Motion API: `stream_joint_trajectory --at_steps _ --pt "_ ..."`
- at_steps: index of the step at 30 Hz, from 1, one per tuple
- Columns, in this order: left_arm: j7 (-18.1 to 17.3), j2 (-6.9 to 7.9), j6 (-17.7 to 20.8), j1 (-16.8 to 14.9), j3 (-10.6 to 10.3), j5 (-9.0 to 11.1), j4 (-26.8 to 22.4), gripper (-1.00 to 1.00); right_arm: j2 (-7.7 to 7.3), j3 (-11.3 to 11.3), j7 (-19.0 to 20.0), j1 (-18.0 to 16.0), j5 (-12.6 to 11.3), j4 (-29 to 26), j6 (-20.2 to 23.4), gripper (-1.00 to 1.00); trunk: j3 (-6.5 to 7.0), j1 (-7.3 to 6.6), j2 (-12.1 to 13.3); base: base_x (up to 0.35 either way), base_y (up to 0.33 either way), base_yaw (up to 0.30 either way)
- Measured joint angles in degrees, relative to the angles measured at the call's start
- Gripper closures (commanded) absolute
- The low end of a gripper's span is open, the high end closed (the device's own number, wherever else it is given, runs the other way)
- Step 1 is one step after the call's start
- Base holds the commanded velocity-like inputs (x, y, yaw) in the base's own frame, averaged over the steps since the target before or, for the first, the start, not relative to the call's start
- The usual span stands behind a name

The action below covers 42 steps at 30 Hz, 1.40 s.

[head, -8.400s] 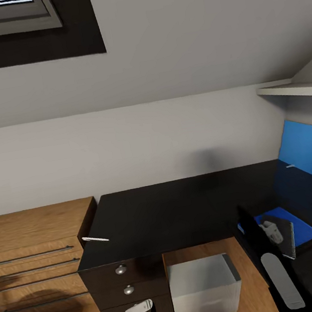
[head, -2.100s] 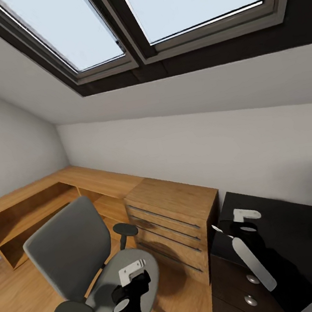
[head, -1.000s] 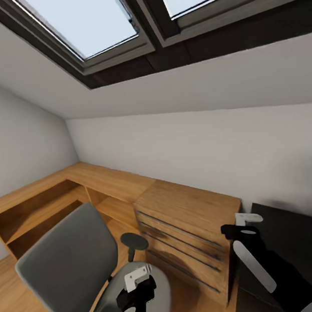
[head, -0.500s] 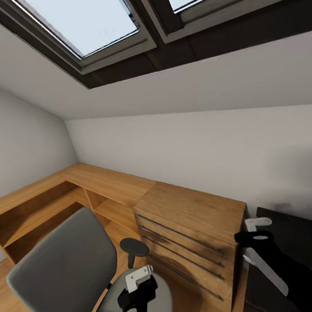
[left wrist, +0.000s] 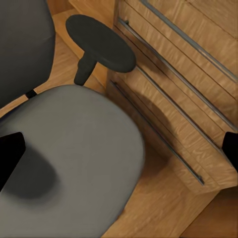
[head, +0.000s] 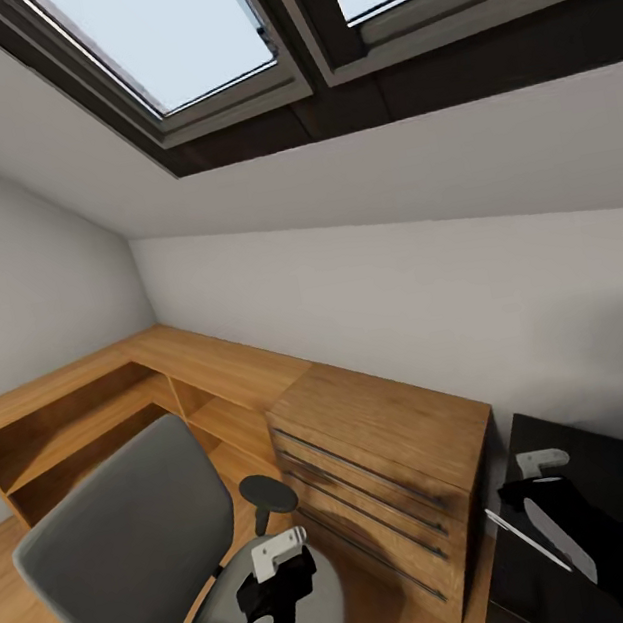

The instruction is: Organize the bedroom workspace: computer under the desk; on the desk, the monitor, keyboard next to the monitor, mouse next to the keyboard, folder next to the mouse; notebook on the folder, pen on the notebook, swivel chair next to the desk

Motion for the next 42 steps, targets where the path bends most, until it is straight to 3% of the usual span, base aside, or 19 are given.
stream_joint_trajectory --at_steps 5,8,13,22,24,25,33,42 --pt "0.01 0.00 -0.01 0.00 0.00 0.00 -0.16 -1.00 -0.83 0.00 1.64 -0.09 0.00 0.80 0.17 -1.00 0.00 0.00 0.00 0.000 0.000 0.000" --pt "0.01 0.00 -0.01 0.00 0.00 0.01 -0.18 -1.00 -1.67 0.00 6.08 -0.11 0.15 0.95 0.38 -1.00 0.00 0.00 0.00 0.000 0.000 0.000" --pt "0.01 0.00 -0.01 0.00 0.00 0.04 -0.19 -1.00 -2.79 0.11 9.66 -0.11 0.44 1.18 0.95 -1.00 0.00 0.00 0.00 0.000 0.000 0.000" --pt "-0.07 -0.08 0.00 0.00 -0.05 0.08 -0.11 -1.00 -3.60 0.34 16.21 -0.11 7.02 3.06 3.19 -1.00 0.00 0.00 0.00 0.000 0.000 0.000" --pt "-0.07 -0.09 0.00 0.00 -0.07 0.09 -0.11 -1.00 -3.62 0.36 18.92 -0.11 10.80 4.64 3.35 -1.00 0.00 0.00 0.00 0.000 0.000 0.000" --pt "-0.07 -0.09 0.00 0.00 -0.07 0.09 -0.10 -1.00 -3.63 0.37 19.28 -0.11 11.23 4.80 3.42 -1.00 0.00 0.00 0.00 0.000 0.000 0.000" --pt "0.07 -0.32 -0.01 0.00 -0.08 0.06 -0.10 -1.00 -3.65 0.43 21.66 -0.11 12.53 5.38 5.01 -1.00 0.00 0.00 0.00 0.000 0.000 0.000" --pt "0.26 -0.68 -0.01 0.00 -0.91 0.01 -0.10 -1.00 -3.65 0.43 23.43 -0.11 13.05 5.44 5.24 -1.00 -1.62 1.97 -3.60 0.000 0.000 0.000"
